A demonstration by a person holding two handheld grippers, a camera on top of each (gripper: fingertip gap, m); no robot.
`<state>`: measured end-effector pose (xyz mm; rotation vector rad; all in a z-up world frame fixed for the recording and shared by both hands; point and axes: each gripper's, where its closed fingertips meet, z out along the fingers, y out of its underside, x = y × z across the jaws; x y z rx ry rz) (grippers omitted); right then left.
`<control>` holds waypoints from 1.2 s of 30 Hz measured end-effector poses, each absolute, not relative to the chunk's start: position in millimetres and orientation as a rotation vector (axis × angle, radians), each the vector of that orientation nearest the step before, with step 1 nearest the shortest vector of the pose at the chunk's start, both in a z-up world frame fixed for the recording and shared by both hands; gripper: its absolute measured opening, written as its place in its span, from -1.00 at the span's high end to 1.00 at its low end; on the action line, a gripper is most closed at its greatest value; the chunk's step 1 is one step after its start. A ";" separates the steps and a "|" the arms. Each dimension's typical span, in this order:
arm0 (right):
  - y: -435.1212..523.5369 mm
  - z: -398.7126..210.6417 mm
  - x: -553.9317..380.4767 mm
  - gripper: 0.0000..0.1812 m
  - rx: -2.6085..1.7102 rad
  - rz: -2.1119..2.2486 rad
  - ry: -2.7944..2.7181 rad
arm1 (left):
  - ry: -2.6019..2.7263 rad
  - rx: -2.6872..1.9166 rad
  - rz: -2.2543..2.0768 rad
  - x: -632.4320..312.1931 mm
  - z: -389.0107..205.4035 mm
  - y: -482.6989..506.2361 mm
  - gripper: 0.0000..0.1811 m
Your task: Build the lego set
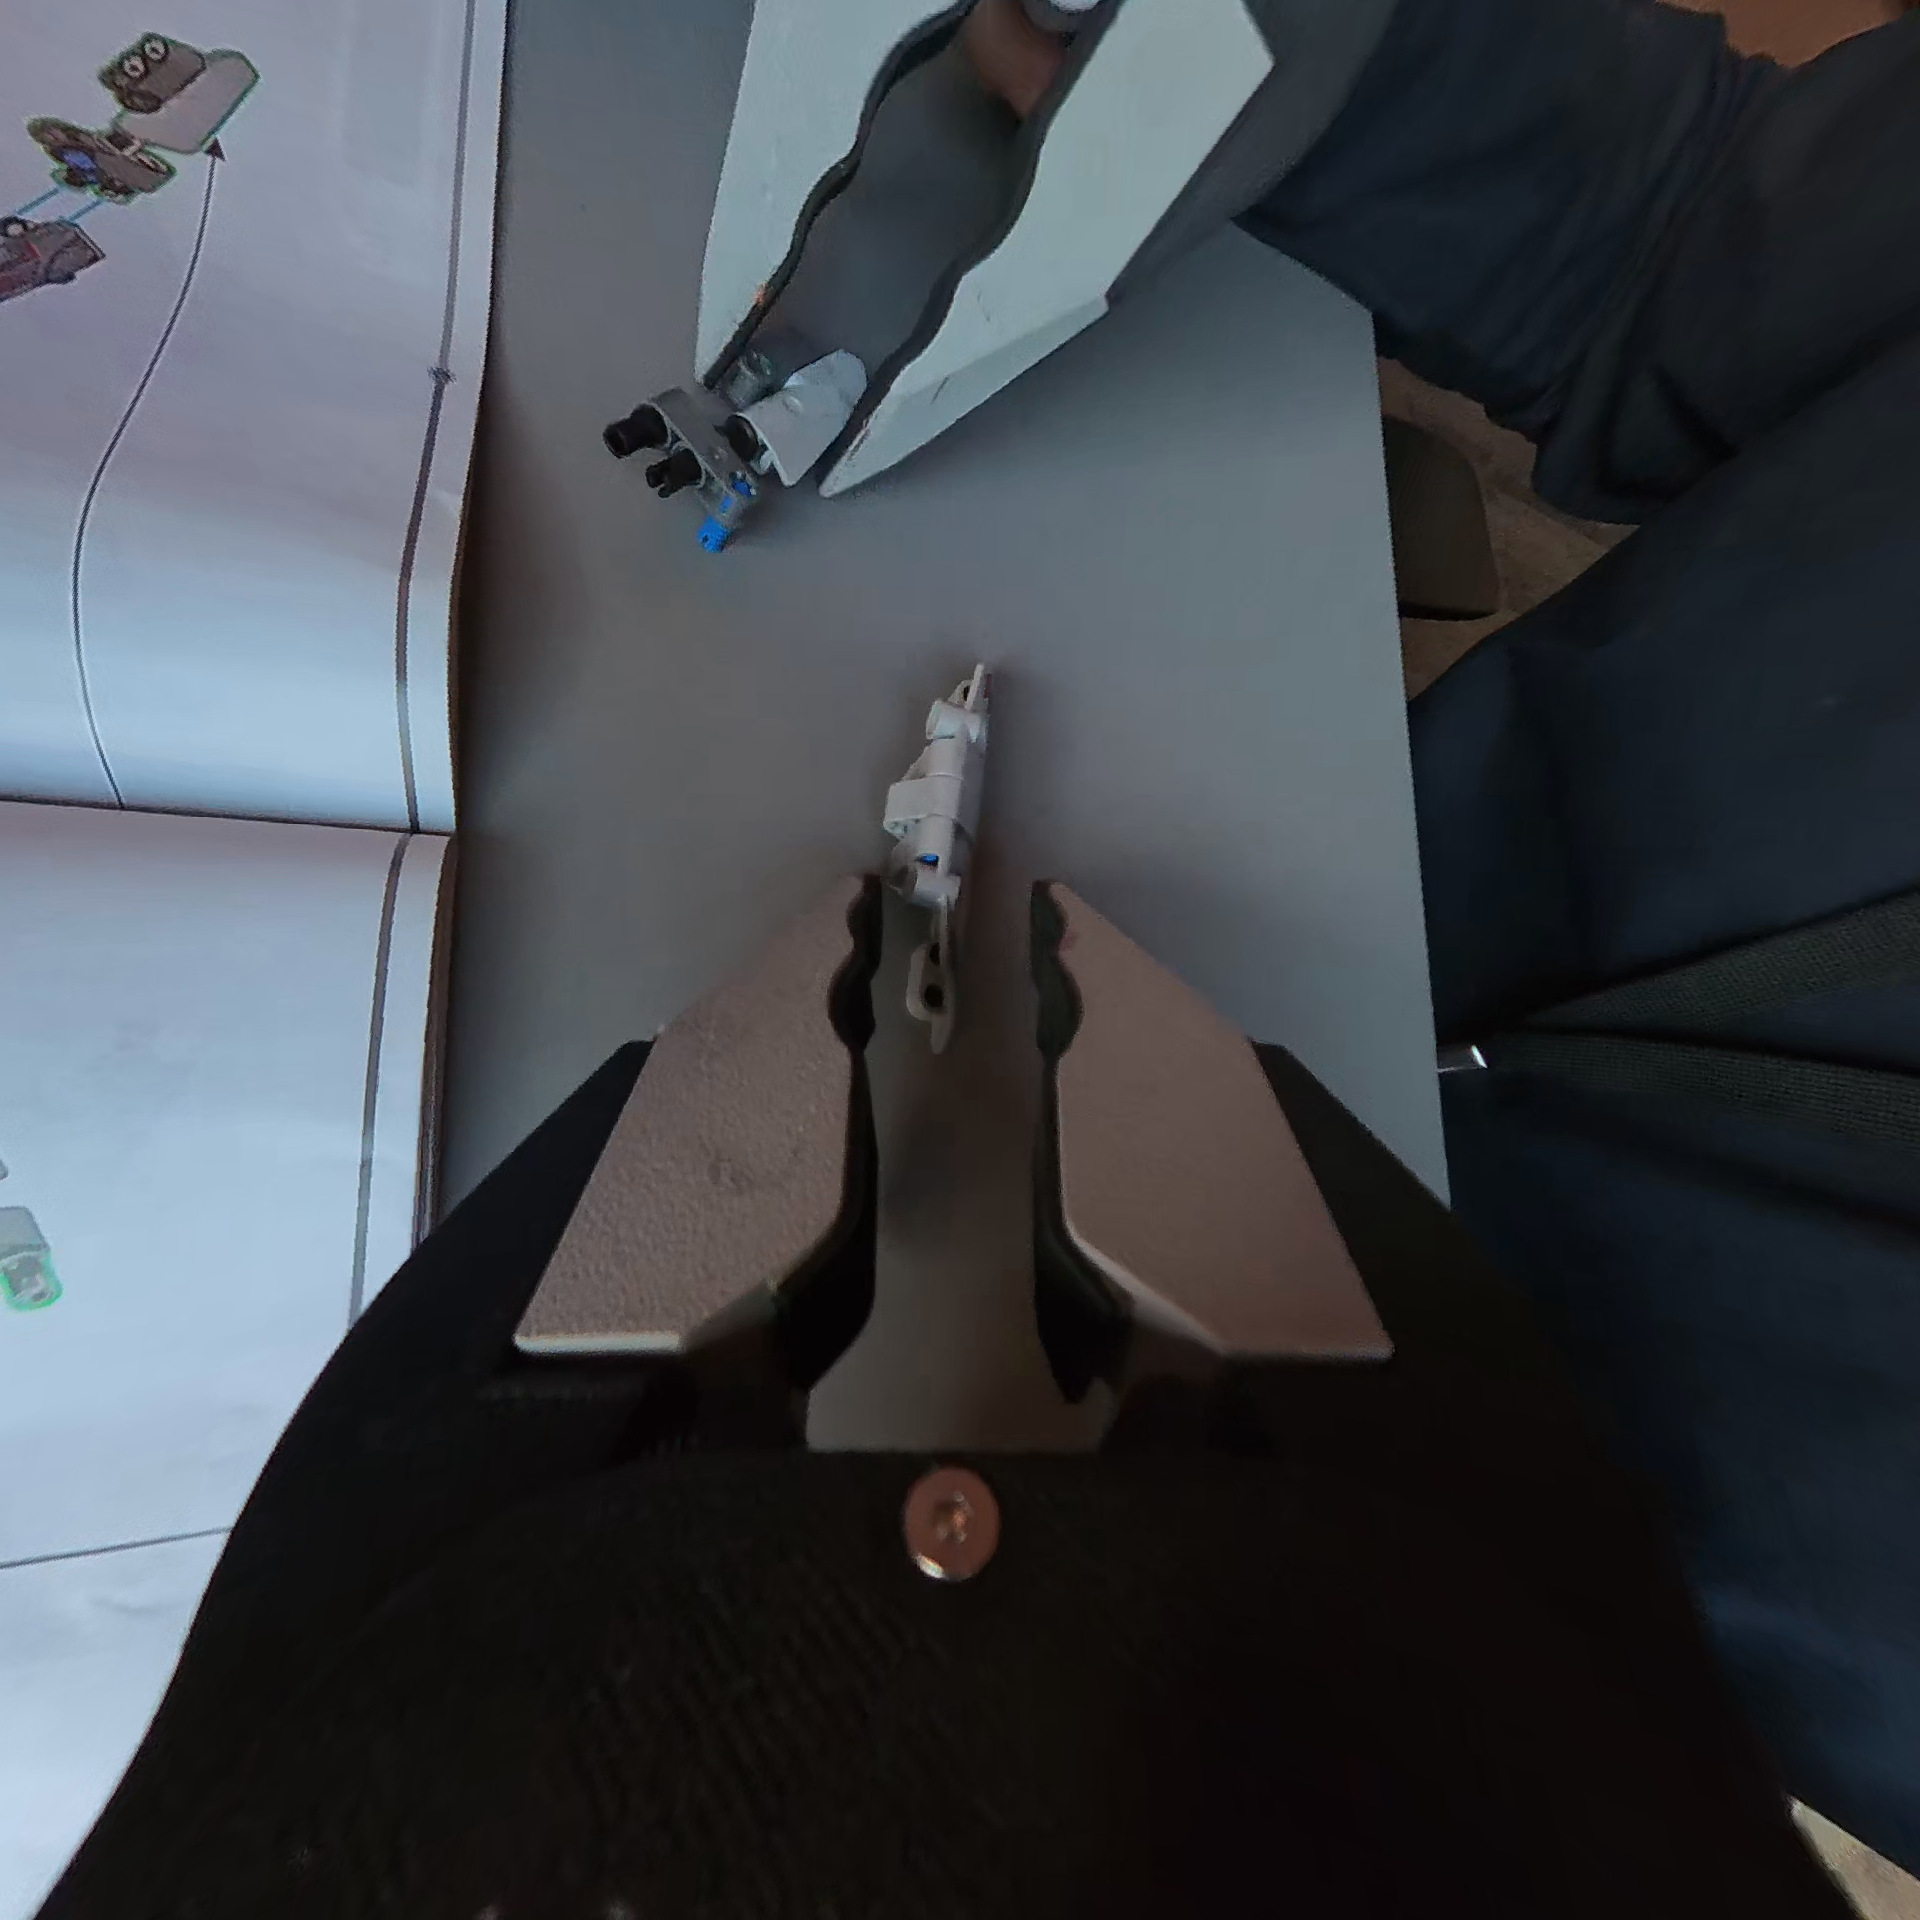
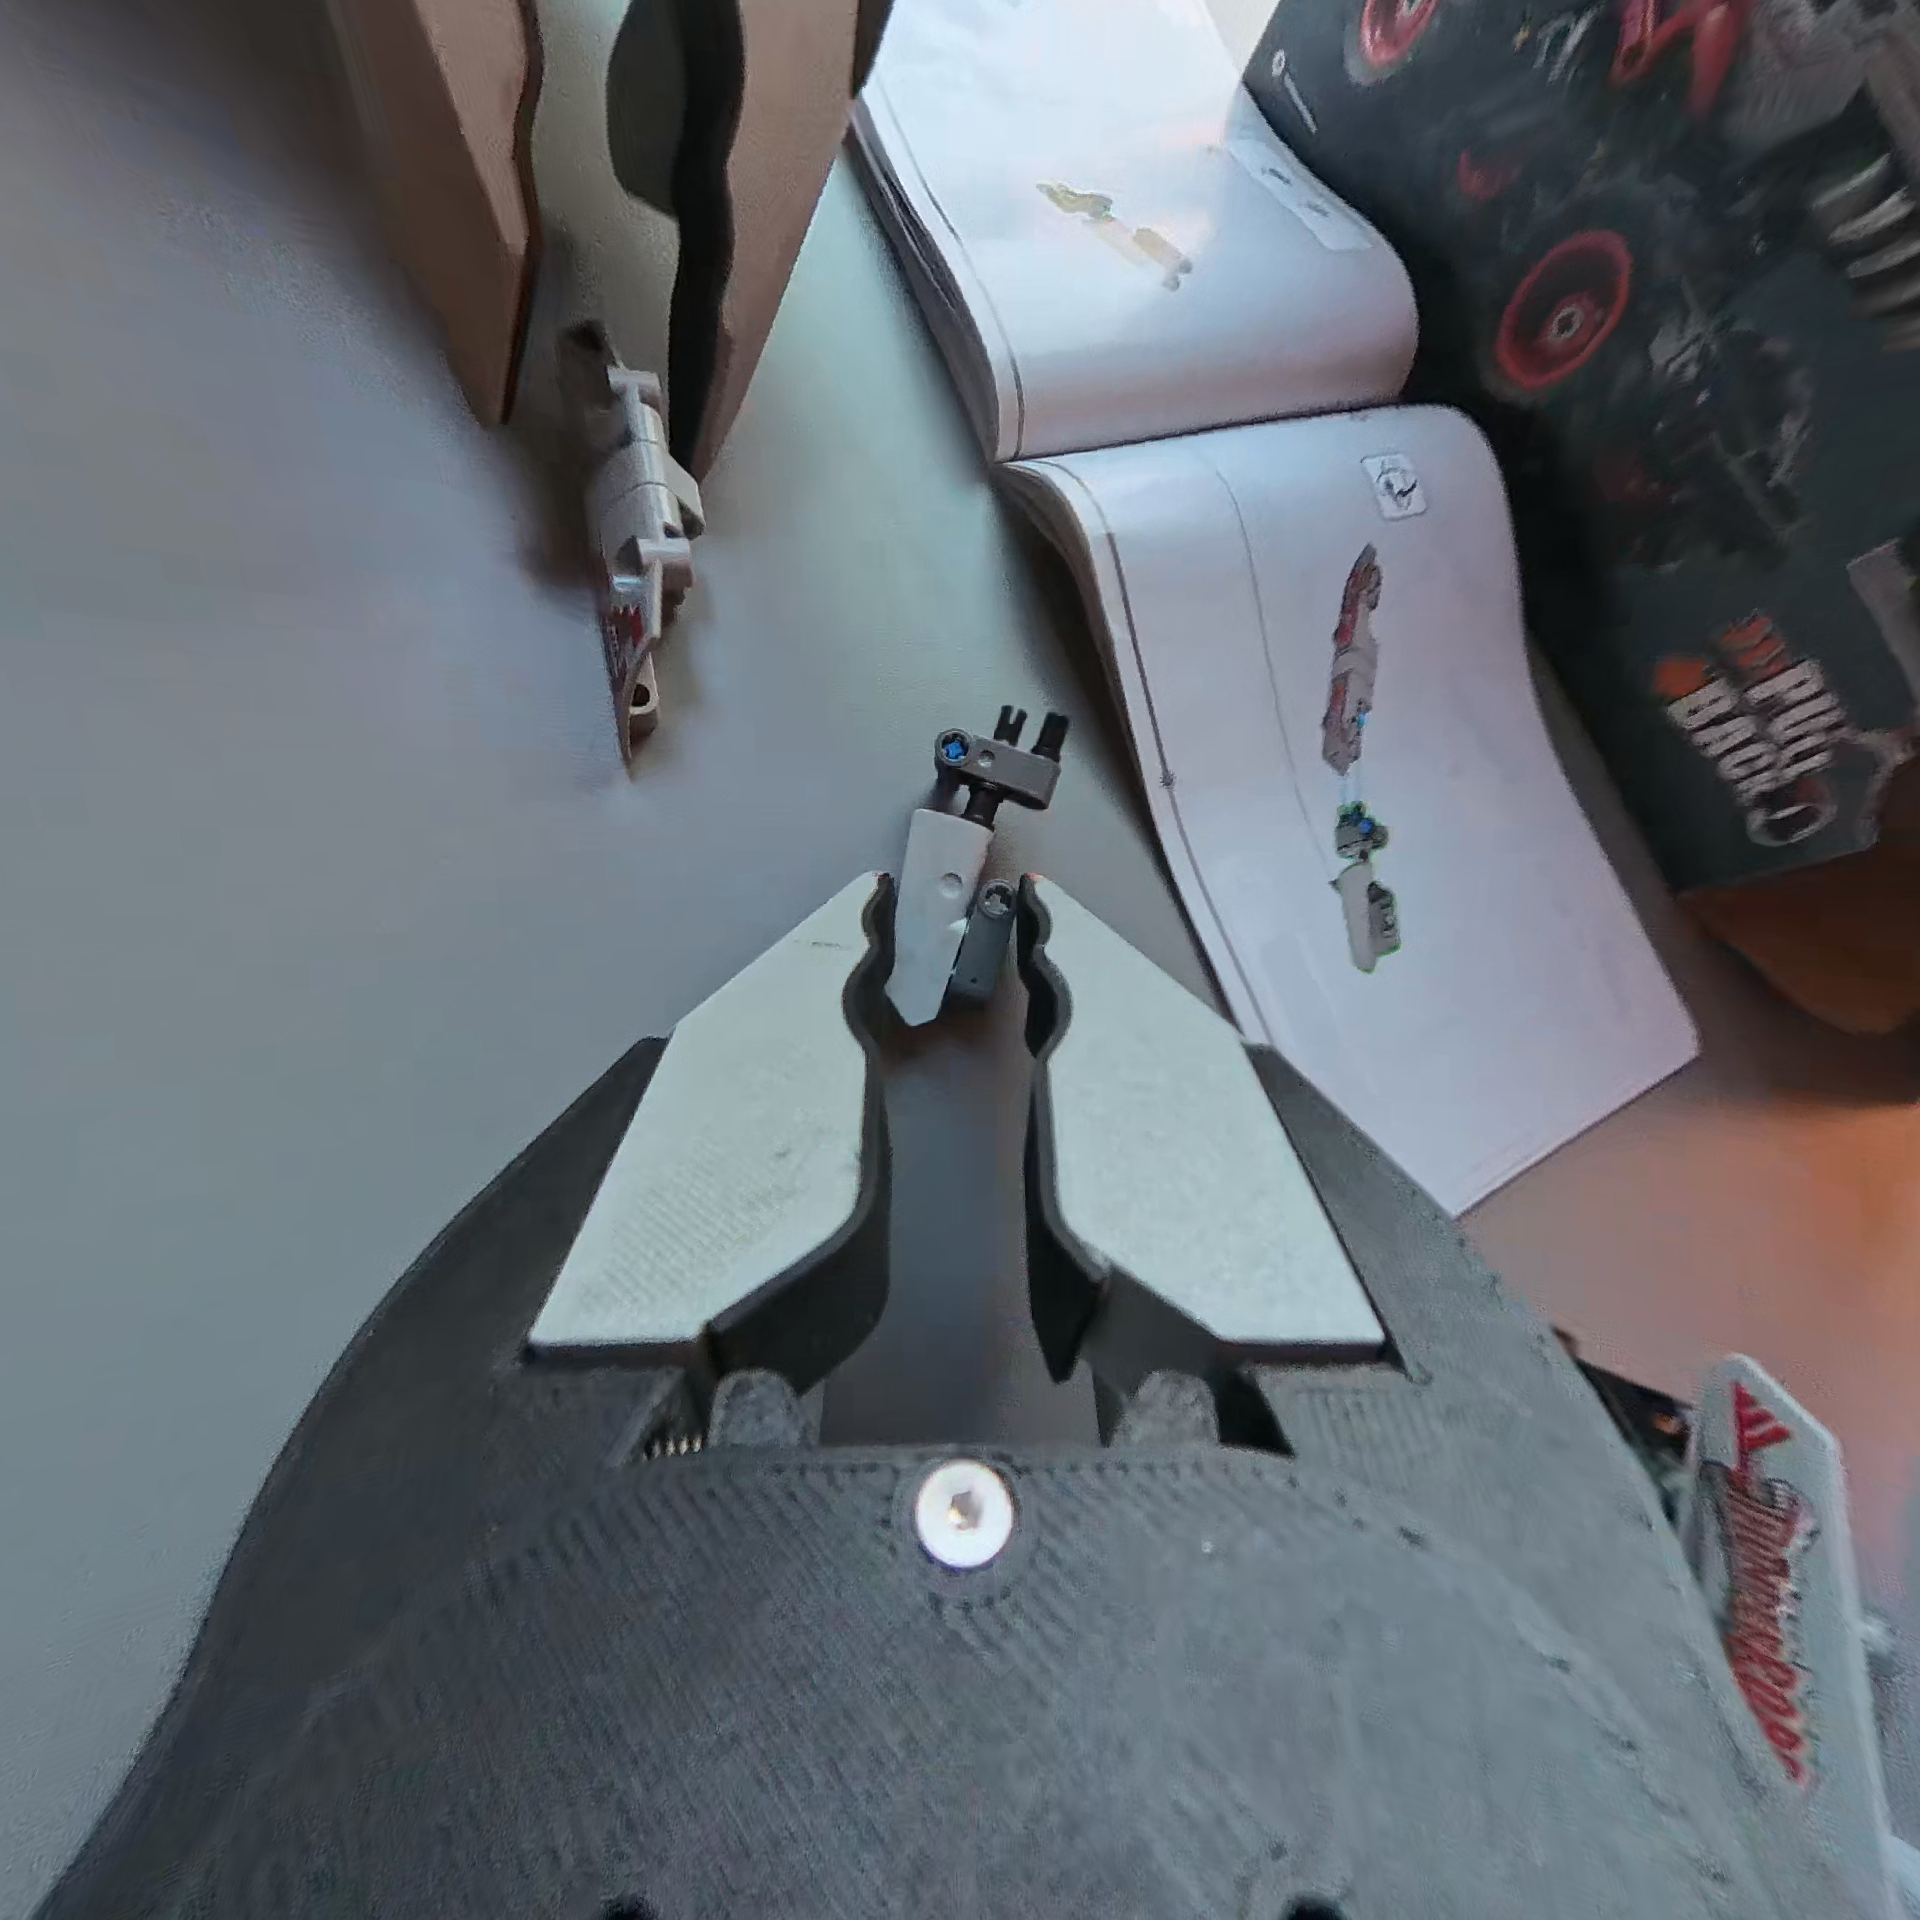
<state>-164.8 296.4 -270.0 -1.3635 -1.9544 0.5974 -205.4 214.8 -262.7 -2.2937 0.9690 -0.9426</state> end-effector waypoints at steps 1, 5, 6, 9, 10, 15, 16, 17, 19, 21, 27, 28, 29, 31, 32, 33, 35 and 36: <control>297.5 -269.3 -165.3 0.78 -1.323 0.548 -1.956 | 0.969 -2.285 -0.945 -205.9 -260.7 215.1 0.71; 298.1 -260.8 -169.2 0.78 -1.079 0.292 -1.946 | 0.937 -2.248 -0.947 -210.3 -250.5 219.3 0.69; 295.5 -256.9 -171.4 0.78 -1.009 0.233 -1.935 | 0.917 -2.239 -0.947 -211.9 -247.6 221.7 0.70; 289.8 -242.7 -179.4 0.77 -0.836 0.058 -1.870 | 0.840 -2.208 -1.005 -213.1 -238.2 227.9 0.70; 286.4 -238.2 -181.8 0.77 -0.788 0.025 -1.850 | 0.811 -2.198 -1.037 -212.4 -235.1 229.7 0.70; 264.9 -218.9 -189.7 0.77 -0.619 -0.007 -1.773 | 0.733 -2.133 -1.130 -209.2 -222.6 238.4 0.67; 261.7 -215.4 -190.4 0.78 -0.595 -0.010 -1.758 | 0.728 -2.121 -1.131 -209.1 -220.9 240.0 0.67; 258.5 -213.2 -191.2 0.78 -0.577 -0.005 -1.750 | 0.731 -2.104 -1.143 -207.7 -218.4 240.2 0.67; 253.6 -212.1 -192.2 0.78 -0.558 0.003 -1.750 | 0.739 -2.065 -1.168 -203.1 -212.5 240.0 0.70; 250.5 -211.9 -192.9 0.78 -0.543 0.000 -1.749 | 0.759 -2.037 -1.184 -197.4 -208.0 238.2 0.71; 243.6 -208.5 -192.2 0.79 -0.518 0.027 -1.736 | 0.788 -2.043 -1.121 -197.2 -212.8 239.3 0.86; 242.5 -208.0 -191.9 0.78 -0.512 0.035 -1.736 | 0.786 -2.042 -1.136 -196.8 -212.7 238.8 0.87; 241.9 -207.3 -191.5 0.79 -0.508 0.040 -1.734 | 0.782 -2.037 -1.154 -196.2 -212.3 238.4 0.86; 241.6 -205.7 -190.9 0.78 -0.505 0.042 -1.726 | 0.770 -2.021 -1.191 -196.0 -209.7 237.7 0.86; 241.0 -205.0 -190.6 0.78 -0.500 0.043 -1.724 | 0.766 -2.013 -1.207 -196.3 -208.6 237.1 0.85; 239.8 -204.6 -190.5 0.79 -0.494 0.047 -1.724 | 0.758 -2.014 -1.214 -197.2 -208.7 237.6 0.81; 240.3 -204.1 -190.7 0.78 -0.491 0.038 -1.719 | 0.750 -2.024 -1.238 -198.0 -210.6 237.6 0.71; 240.3 -204.3 -190.7 0.78 -0.489 0.037 -1.720 | 0.750 -2.032 -1.252 -198.0 -212.1 236.8 0.70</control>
